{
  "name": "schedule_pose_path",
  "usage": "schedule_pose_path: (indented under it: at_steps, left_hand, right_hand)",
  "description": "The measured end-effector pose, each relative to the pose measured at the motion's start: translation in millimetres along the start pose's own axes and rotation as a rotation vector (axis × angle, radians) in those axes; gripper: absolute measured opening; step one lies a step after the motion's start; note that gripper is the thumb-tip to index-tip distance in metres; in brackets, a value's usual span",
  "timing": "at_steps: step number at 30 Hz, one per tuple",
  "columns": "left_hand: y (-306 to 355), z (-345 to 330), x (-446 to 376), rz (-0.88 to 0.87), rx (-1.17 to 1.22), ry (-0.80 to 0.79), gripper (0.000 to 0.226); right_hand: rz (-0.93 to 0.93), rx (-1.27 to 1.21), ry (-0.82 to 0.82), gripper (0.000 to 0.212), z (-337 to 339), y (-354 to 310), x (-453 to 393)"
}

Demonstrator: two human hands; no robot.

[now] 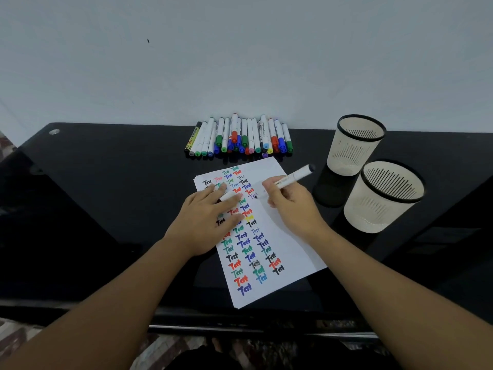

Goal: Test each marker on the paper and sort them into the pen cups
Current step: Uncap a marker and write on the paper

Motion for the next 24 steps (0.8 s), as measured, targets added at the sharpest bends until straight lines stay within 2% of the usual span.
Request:
schedule_pose_path:
  at_steps: [4, 12, 17, 24]
  left_hand:
    - [-1.6, -1.5, 0.5, 0.022, 0.015, -0.009, 0.07]
    - [-5.4, -3.2, -0.9, 0.042, 0.032, -0.007, 0.076]
    - [-5.1, -1.9, -1.5, 0.054, 0.034, -0.006, 0.076]
    - [-3.2, 0.1, -0.8, 0.05, 0.037, 0.003, 0.08]
  right_hand:
    - [-0.001, -0.013, 0.027, 0.002, 3.7, 5.3, 0.6]
    - [-0.042, 0.032, -0.024, 0.02, -3.1, 5.4, 5.0]
    - [-0.008, 0.127, -0.11, 0.011, -12.3, 3.3, 7.0]
    - [0.05, 0.142, -0.099, 0.007, -12.9, 2.2, 5.5]
Point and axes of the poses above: each hand's wrist, its own x-axis away from the middle knuckle, its own z-axis out of the back of the hand, y = z × x, the point moved 10 cm from there along -x, towards the middle knuckle, and after that the axes turned 12 degrees about y, right-handed, at the moved point
